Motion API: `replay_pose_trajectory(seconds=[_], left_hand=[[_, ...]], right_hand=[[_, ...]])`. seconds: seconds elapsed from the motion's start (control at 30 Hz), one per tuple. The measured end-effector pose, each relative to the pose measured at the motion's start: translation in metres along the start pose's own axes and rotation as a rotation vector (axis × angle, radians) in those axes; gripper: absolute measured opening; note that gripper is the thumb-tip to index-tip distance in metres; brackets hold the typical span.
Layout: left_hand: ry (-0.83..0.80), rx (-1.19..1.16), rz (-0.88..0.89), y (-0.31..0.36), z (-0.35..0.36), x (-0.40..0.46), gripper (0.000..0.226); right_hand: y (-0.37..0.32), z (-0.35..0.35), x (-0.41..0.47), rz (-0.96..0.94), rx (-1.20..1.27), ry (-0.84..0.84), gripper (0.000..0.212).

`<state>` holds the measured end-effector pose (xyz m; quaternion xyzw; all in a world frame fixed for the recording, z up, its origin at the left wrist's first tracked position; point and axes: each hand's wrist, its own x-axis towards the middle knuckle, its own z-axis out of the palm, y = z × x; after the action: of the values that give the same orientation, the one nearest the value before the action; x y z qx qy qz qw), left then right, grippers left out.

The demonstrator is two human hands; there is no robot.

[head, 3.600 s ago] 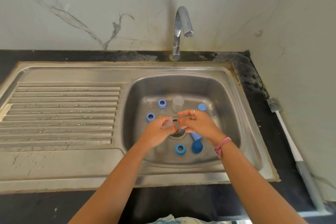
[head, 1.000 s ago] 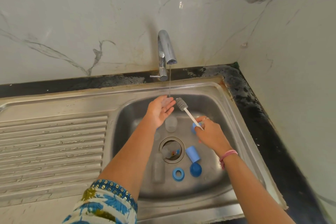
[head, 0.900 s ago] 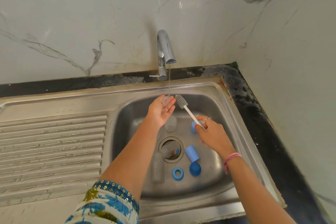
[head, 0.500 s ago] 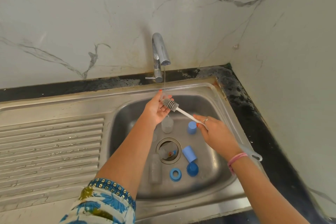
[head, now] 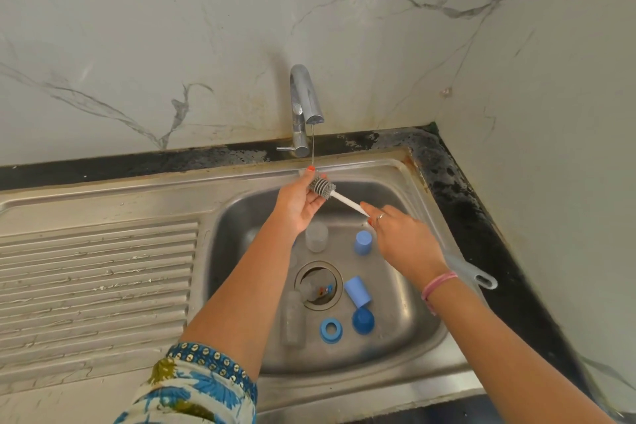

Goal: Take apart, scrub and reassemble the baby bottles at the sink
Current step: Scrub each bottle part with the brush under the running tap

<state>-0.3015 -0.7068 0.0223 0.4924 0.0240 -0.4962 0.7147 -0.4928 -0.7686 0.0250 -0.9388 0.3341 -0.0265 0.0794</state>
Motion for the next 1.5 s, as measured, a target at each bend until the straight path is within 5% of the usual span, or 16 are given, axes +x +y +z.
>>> replay_pose_trajectory(seconds=[0.13, 0.2, 0.27, 0.37, 0.43, 0.6, 0.67, 0.73, 0.9, 0.97, 1.07, 1.13, 1.23, 1.33, 1.4, 1.5], left_hand=[[-0.123, -0.032, 0.013, 0.006, -0.001, -0.003, 0.029], [-0.174, -0.069, -0.016, 0.008, -0.005, -0.002, 0.026], [-0.128, 0.032, -0.066, 0.009, -0.008, 0.002, 0.028], [0.117, 0.192, -0.087, 0.009, -0.001, 0.007, 0.027], [0.188, 0.105, -0.051, 0.009, 0.011, 0.007, 0.019], [0.054, -0.030, 0.020, 0.001, 0.015, 0.003, 0.024], [-0.057, -0.211, 0.044, 0.001, 0.009, 0.000, 0.026], [-0.064, -0.199, 0.046, 0.000, 0.009, 0.000, 0.026], [0.235, 0.340, 0.040, -0.011, 0.023, 0.006, 0.029], [0.196, 0.248, 0.052, -0.012, 0.027, 0.008, 0.031], [0.048, 0.055, 0.035, -0.009, 0.020, 0.010, 0.029], [-0.044, -0.137, 0.012, -0.010, 0.011, 0.009, 0.029], [-0.024, -0.170, -0.001, -0.013, 0.009, 0.011, 0.029], [0.157, 0.092, 0.038, -0.010, 0.016, 0.016, 0.025], [0.208, 0.028, 0.044, -0.004, 0.022, 0.020, 0.023], [0.165, -0.057, 0.062, -0.001, 0.027, 0.019, 0.024]], right_hand=[[-0.012, 0.001, 0.004, 0.337, 1.295, -0.290, 0.028], [-0.014, -0.001, 0.001, 0.417, 1.542, -0.409, 0.026], [-0.016, 0.001, 0.000, 0.352, 1.241, -0.320, 0.028], [-0.014, 0.005, -0.002, 0.044, 0.073, -0.130, 0.040], [-0.019, 0.012, -0.007, -0.028, -0.183, -0.036, 0.044], [-0.020, 0.010, -0.005, 0.399, 1.342, -0.364, 0.026], [-0.018, 0.005, -0.007, 0.430, 1.596, -0.521, 0.026], [-0.018, 0.005, -0.007, 0.375, 1.460, -0.472, 0.027], [-0.016, 0.014, -0.004, 0.091, 0.005, -0.079, 0.028], [-0.019, 0.016, -0.004, 0.139, 0.281, -0.096, 0.027], [-0.017, 0.011, 0.000, 0.449, 1.368, -0.398, 0.024], [-0.017, 0.002, -0.002, 0.544, 1.721, -0.594, 0.024], [-0.024, 0.000, -0.003, 0.491, 1.561, -0.523, 0.026], [-0.028, 0.003, -0.003, 0.248, 0.603, -0.213, 0.030], [-0.029, 0.007, -0.003, 0.148, 0.272, -0.101, 0.027], [-0.029, 0.006, 0.002, 0.260, 0.837, -0.211, 0.025]])
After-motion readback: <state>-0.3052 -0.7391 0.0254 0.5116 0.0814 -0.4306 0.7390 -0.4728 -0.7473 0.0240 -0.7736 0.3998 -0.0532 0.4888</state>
